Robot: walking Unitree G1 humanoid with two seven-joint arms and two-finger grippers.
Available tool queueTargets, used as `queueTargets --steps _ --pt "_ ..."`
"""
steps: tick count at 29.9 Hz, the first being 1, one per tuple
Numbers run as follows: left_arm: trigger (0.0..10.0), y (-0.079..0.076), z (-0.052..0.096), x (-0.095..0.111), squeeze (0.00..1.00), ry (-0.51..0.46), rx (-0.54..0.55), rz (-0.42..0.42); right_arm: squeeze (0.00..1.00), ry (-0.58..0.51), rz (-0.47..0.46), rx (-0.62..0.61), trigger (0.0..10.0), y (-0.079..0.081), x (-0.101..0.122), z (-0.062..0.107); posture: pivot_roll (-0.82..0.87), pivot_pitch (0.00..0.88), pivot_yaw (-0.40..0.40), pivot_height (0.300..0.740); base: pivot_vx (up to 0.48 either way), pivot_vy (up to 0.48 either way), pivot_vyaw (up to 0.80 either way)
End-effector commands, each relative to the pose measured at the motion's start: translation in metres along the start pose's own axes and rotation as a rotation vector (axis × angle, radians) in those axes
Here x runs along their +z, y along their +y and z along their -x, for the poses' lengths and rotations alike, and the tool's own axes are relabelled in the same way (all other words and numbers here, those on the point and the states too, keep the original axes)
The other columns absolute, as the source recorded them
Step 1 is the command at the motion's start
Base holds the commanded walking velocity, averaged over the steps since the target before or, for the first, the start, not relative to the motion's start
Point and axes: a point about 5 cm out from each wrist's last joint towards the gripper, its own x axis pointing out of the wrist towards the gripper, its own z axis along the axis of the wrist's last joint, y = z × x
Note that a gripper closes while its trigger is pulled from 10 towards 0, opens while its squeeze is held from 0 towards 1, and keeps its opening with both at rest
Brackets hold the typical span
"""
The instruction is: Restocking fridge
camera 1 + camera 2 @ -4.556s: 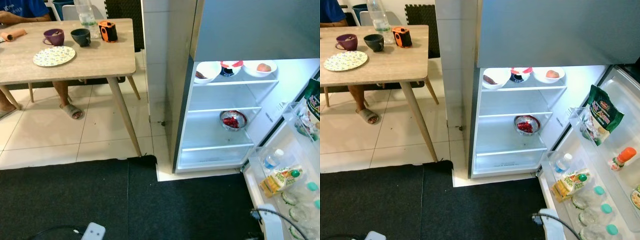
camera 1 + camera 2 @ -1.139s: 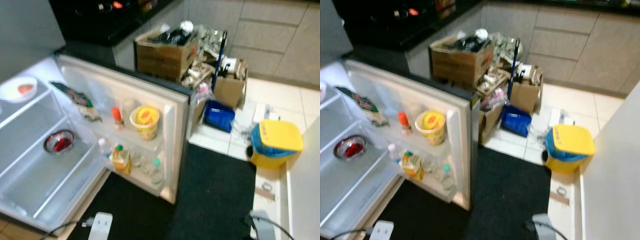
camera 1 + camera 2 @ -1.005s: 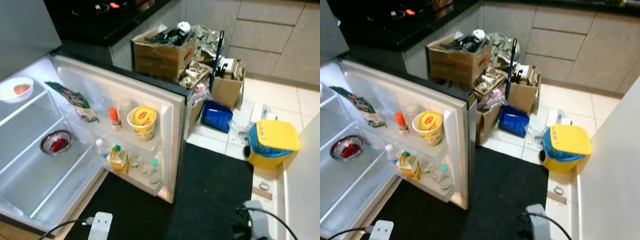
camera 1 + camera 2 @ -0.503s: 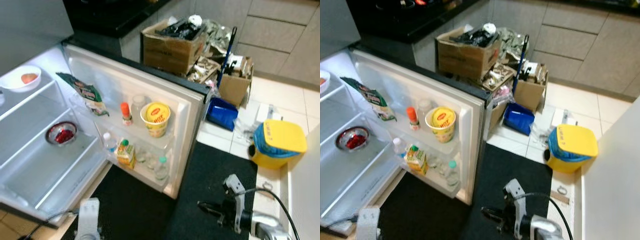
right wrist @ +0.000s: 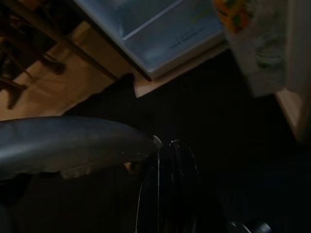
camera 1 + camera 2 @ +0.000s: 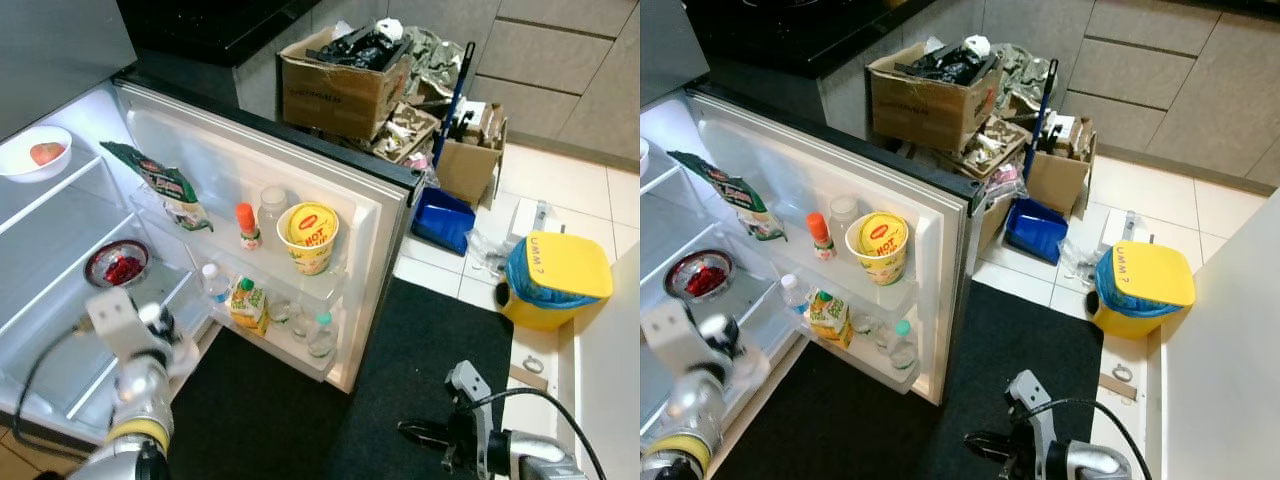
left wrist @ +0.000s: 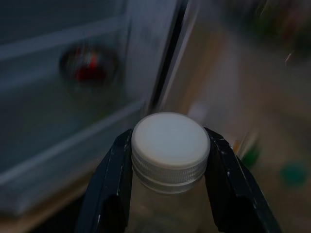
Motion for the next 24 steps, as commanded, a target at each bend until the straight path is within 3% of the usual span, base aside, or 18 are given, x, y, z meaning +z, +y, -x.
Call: queueTargets --steps 1,5,8,10,17,24 --pt "10.0 0.006 -0.002 0.011 0.00 -0.052 0.000 0.014 0.00 0.008 -0.009 0.034 10.0 0.005 -0.002 -0.002 -0.13 0.147 -0.011 0.740 0.000 0.000 0.00" --pt "10.0 -0.014 -0.016 0.052 0.00 -0.220 -0.149 0.060 0.00 0.002 0.018 0.072 10.0 0.010 0.005 -0.007 -0.12 0.158 -0.009 0.740 0.000 0.000 0.00" --pt "10.0 -0.023 -0.019 0.066 0.00 -0.271 -0.230 0.073 0.00 -0.010 0.034 0.102 10.0 0.016 0.011 -0.009 -0.12 0.166 -0.006 0.740 0.000 0.000 0.00" --pt "10.0 -0.032 -0.022 0.083 0.00 -0.321 -0.314 0.074 0.00 -0.073 0.043 0.164 10.0 0.025 0.028 -0.013 -0.13 0.173 -0.001 0.740 0.000 0.000 0.00" --pt "10.0 -0.043 -0.023 0.117 0.00 -0.419 -0.446 0.036 0.00 -0.100 0.114 0.346 10.0 0.054 0.054 -0.015 -0.13 0.192 0.003 0.740 0.000 0.000 0.00" --pt "10.0 -0.051 -0.022 0.132 0.00 -0.453 -0.561 0.022 0.00 -0.168 0.150 0.405 10.0 0.071 0.079 -0.016 -0.13 0.206 0.007 0.740 0.000 0.000 0.00"
